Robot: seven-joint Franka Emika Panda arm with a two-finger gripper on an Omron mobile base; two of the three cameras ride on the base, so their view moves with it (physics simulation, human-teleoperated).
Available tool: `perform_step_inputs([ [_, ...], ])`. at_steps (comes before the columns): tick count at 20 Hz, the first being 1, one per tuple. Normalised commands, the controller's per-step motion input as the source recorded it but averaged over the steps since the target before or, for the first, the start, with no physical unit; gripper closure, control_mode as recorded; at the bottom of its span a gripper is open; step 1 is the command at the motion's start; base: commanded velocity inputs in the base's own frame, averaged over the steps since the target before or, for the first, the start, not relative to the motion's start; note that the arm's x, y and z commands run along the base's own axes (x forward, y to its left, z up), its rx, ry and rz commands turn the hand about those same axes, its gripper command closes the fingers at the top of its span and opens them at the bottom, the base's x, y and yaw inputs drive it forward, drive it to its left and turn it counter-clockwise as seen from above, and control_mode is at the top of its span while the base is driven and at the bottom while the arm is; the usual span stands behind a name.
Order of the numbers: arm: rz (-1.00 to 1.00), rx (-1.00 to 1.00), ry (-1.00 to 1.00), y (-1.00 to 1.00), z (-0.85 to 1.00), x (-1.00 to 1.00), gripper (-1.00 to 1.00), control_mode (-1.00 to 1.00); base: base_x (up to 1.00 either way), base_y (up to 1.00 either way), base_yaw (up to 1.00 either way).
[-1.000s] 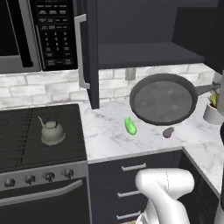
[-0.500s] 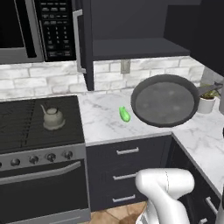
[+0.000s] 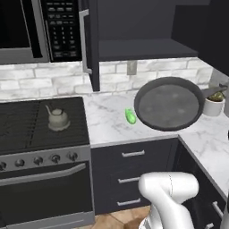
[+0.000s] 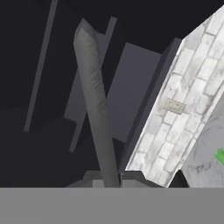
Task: Pick the pan from the cabinet and place it on the stove. Then turn on the stove burner for the pan.
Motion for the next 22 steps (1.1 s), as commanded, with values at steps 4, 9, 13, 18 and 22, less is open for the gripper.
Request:
perform_step_inputs([
  [4, 0.00, 0.00, 0.00, 0.00, 0.00, 0.00, 1.00, 1.00, -0.56, 0.75, 0.02],
  [9, 0.00, 0.00, 0.00, 0.00, 0.00, 0.00, 1.00, 1.00, -0.47, 0.91, 0.13],
  [13, 0.00, 0.00, 0.00, 0.00, 0.00, 0.00, 1.00, 1.00, -0.47, 0.93, 0.17],
  [18, 0.00, 0.00, 0.00, 0.00, 0.00, 0.00, 1.00, 1.00, -0.41, 0.90, 0.17],
  [22, 0.00, 0.00, 0.00, 0.00, 0.00, 0.00, 1.00, 1.00, -0.25, 0.86, 0.16],
])
